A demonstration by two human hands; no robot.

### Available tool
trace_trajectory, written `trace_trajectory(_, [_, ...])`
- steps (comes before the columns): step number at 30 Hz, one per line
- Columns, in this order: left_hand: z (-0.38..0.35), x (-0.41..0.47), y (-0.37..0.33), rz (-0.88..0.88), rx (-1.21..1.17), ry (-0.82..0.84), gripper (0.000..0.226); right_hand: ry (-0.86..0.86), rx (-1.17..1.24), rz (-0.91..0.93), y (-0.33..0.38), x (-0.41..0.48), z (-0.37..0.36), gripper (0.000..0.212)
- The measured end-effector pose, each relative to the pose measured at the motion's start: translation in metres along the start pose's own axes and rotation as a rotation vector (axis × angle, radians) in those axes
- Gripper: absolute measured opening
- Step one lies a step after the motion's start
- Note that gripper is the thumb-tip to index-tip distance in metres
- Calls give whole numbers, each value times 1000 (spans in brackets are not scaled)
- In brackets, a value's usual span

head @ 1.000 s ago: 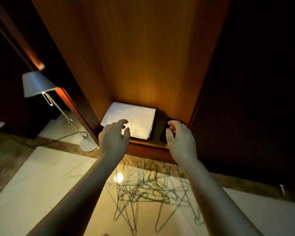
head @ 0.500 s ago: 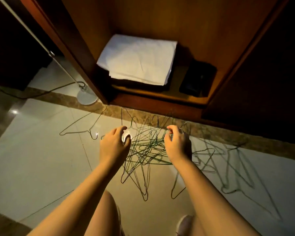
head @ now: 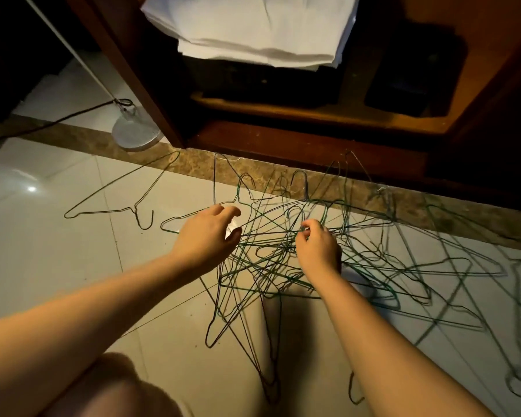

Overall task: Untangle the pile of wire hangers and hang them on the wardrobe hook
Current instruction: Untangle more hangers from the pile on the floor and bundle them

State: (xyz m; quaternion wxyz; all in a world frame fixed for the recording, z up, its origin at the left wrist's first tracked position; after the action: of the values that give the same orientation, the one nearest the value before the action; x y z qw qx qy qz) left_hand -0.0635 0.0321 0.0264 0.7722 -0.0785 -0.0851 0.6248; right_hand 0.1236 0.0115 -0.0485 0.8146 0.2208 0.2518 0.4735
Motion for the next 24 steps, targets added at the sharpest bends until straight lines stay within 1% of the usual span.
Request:
trace_trajectory(4, [-38,-3,16,65,-35,51,39,67,-50,-65,-22,-2,-32,28])
trace_trajectory(6, [-53,-6,28,88,-30,74,40,100,-34,-113,-31,-8,-47,30])
trace_trajectory(9, [-73,-13,51,143,-65,64,41,152,-17,-134,-36,-21,-70,36])
trace_trajectory(14, [-111,-40,96,370,-125,109,48,235,-17,-43,-28,-44,-108,45])
trace_trajectory(18, [-139,-67,113,498,-237,222,50,314,-53,80,-16,-59,-129,48])
trace_trajectory(20, [-148,-74,112,505,-290,321,46,320,-92,151,-11,-64,-138,47])
trace_trajectory(22, [-155,-77,111,463,-310,394,40,309,-132,210,-7,-67,-146,47])
trace_trajectory(24, [-159,-78,110,482,-358,398,37,316,-132,224,-4,-69,-153,47])
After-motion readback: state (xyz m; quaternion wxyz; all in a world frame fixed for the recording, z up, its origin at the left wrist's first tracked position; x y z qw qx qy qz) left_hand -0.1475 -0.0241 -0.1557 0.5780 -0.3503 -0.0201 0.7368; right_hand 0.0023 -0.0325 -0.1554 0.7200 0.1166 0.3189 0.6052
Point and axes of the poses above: each hand's wrist, its own x-axis towards the middle knuckle, its own z-axis out of the back of the hand, y = z × x, the point moved 1 cm from there along x, towards the middle knuckle, and after that the axes turned 10 degrees about -y, right-handed, at the moved point
